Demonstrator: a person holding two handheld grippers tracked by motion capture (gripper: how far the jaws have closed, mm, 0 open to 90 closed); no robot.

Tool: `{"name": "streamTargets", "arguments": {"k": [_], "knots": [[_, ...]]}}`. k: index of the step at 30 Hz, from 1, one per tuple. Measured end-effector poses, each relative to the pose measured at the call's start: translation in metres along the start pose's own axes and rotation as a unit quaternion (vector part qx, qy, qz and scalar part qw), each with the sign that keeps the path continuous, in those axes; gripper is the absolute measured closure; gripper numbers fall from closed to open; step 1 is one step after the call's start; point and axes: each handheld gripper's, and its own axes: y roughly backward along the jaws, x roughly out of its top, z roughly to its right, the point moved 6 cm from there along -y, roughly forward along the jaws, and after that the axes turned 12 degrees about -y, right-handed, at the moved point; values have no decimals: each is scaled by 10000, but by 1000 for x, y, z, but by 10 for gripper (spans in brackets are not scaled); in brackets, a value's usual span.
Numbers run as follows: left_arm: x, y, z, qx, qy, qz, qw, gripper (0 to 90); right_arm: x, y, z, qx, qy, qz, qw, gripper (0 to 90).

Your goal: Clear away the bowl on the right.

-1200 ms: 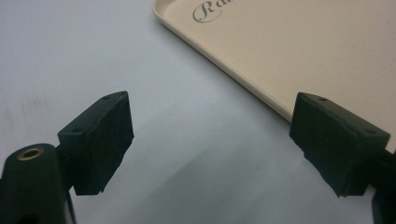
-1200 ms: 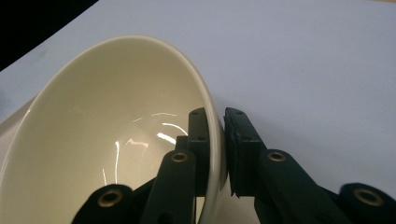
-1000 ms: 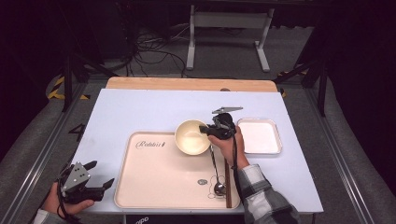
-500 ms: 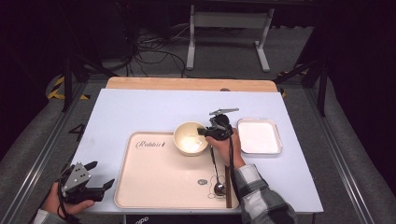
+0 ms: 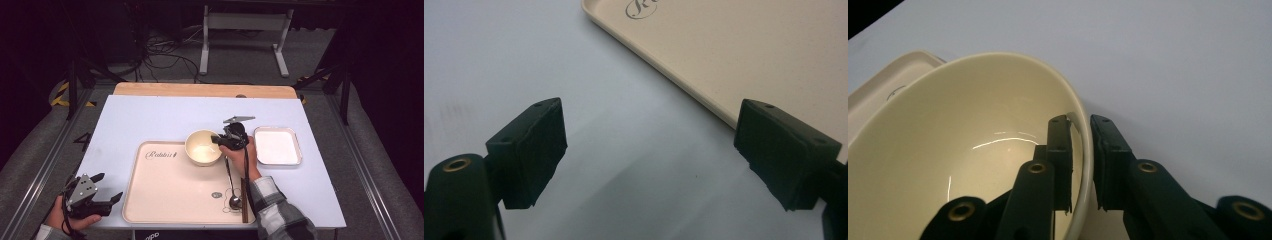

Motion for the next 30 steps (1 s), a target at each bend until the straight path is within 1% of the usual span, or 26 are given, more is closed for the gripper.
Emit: {"name": "streamTargets", "arguments": {"k": [3,5,7,8,10,12,14,15,19,20,23,25,27,28,30], "knots": [[0,0,0,5,-4,0,10000,143,3,7,-1,-40,115,99,9999,774],[0,0,0,5,-12,-8,10000,143,4,9,-2,-15,144,117,9998,773],[0,0,0,6,-11,-7,10000,143,4,12,-4,-33,276,141,9995,751],[0,0,0,10,-10,-18,10000,143,4,15,-5,-75,430,163,9989,745],[0,0,0,-7,-9,-11,10000,143,3,18,-5,-121,603,190,9979,739],[0,-1,0,-5,-19,-17,10000,143,3,22,-5,-82,665,186,9976,737],[-1,-1,-1,-8,0,-14,10000,143,4,27,-4,-53,761,247,9968,732],[-1,-1,-1,-8,0,-14,10000,143,4,27,-4,-53,761,247,9968,732],[0,-1,-1,18,-22,-24,10000,143,4,40,-1,-96,889,336,9954,722],[0,-1,-1,18,-21,-22,10000,143,4,46,1,-33,972,398,9945,709],[0,-1,-1,39,-19,-23,10000,143,3,55,3,-38,1079,438,9932,706],[0,-1,-1,34,-17,-40,10000,143,2,62,6,0,1067,478,9931,702],[0,-1,0,41,-7,-59,10000,143,2,68,8,-11,1105,520,9925,698],[0,-1,-1,42,-38,-69,10000,143,2,71,10,-3,1126,547,9921,691],[0,-1,-1,40,-32,-63,10000,143,1,77,12,-20,1104,568,9923,674]]}}
